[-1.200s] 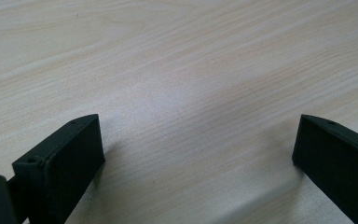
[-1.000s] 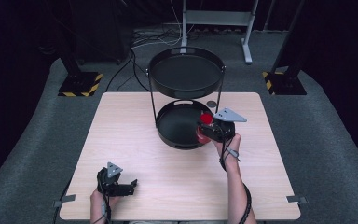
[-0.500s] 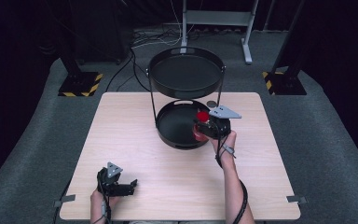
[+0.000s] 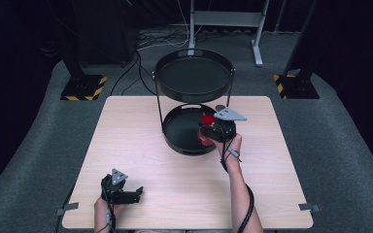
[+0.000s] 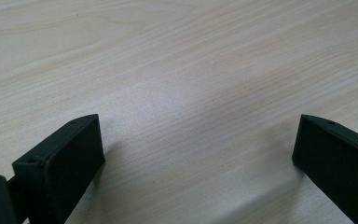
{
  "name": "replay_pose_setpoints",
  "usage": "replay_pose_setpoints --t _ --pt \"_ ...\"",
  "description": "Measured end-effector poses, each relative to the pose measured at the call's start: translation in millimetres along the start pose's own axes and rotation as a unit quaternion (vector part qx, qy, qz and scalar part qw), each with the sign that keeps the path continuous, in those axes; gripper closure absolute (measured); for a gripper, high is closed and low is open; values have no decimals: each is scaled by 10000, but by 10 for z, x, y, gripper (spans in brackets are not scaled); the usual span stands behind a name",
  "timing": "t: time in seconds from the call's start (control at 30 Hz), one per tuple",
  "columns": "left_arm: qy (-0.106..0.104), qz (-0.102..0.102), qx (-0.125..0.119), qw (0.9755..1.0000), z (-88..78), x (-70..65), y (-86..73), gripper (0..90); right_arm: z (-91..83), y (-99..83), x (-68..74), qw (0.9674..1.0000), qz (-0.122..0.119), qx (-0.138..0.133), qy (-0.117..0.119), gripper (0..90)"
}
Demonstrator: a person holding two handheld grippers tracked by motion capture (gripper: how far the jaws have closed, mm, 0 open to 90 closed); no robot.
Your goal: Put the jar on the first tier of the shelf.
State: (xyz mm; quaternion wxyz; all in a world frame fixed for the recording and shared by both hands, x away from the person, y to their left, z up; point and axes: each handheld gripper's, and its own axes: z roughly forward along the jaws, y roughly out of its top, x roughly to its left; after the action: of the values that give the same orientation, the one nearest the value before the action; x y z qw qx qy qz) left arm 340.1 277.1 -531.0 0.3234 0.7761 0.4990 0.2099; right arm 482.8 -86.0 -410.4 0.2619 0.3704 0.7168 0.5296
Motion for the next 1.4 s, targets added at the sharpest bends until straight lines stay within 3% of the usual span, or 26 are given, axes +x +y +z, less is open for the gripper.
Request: replay_pose_setpoints --t 0.67,1.4 --pt "-1 -1 0 10000 0 0 0 17 221 -45 0 9999 86 28 -49 484" --pt "3 4 -4 10000 0 -1 0 18 535 -229 88 9998 124 159 -87 484"
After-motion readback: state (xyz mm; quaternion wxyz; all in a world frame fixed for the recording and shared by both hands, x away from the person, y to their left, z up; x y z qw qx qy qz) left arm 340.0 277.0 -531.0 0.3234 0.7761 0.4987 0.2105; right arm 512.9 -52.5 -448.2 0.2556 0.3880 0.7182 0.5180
